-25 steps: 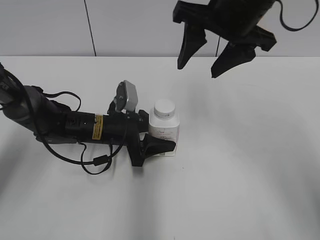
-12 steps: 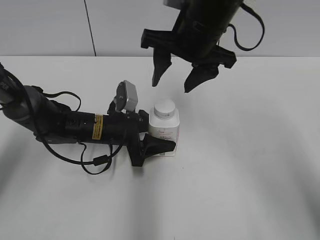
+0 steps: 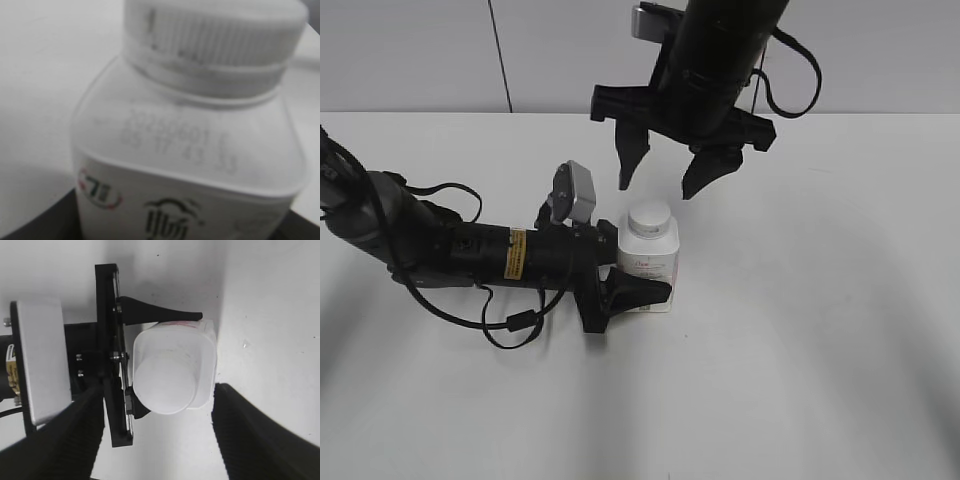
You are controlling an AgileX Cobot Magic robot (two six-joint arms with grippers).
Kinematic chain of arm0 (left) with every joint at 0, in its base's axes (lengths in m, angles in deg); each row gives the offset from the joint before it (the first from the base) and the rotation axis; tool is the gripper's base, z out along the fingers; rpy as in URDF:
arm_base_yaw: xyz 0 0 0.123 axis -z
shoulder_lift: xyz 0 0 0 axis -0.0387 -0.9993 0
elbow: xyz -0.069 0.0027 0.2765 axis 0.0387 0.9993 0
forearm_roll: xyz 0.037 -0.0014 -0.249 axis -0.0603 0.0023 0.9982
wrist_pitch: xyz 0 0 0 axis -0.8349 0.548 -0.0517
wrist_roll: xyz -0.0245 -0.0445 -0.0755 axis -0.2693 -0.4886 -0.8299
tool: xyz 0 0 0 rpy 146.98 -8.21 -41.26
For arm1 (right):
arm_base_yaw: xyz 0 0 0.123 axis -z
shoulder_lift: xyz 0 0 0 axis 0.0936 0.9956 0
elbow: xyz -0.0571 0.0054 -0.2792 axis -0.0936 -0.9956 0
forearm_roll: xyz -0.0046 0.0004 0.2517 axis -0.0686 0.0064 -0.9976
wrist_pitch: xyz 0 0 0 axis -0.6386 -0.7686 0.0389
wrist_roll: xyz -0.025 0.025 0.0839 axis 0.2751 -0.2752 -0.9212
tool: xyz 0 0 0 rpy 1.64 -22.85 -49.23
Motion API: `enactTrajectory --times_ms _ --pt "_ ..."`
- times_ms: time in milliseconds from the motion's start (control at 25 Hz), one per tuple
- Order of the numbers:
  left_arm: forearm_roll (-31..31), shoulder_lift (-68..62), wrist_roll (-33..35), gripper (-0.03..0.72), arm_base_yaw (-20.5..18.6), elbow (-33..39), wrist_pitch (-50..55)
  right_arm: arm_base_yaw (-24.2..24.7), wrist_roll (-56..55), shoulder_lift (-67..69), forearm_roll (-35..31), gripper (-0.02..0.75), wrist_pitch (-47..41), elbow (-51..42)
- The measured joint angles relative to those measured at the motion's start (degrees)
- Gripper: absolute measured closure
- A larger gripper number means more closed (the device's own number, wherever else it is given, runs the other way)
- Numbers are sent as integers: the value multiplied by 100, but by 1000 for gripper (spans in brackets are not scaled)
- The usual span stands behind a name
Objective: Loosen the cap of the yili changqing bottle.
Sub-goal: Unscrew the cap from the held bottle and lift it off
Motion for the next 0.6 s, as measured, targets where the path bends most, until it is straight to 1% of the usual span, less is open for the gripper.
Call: enactTrajectory --times_ms 600 --pt "0 0 0 260 0 0 0 0 -49 0 83 204 90 0"
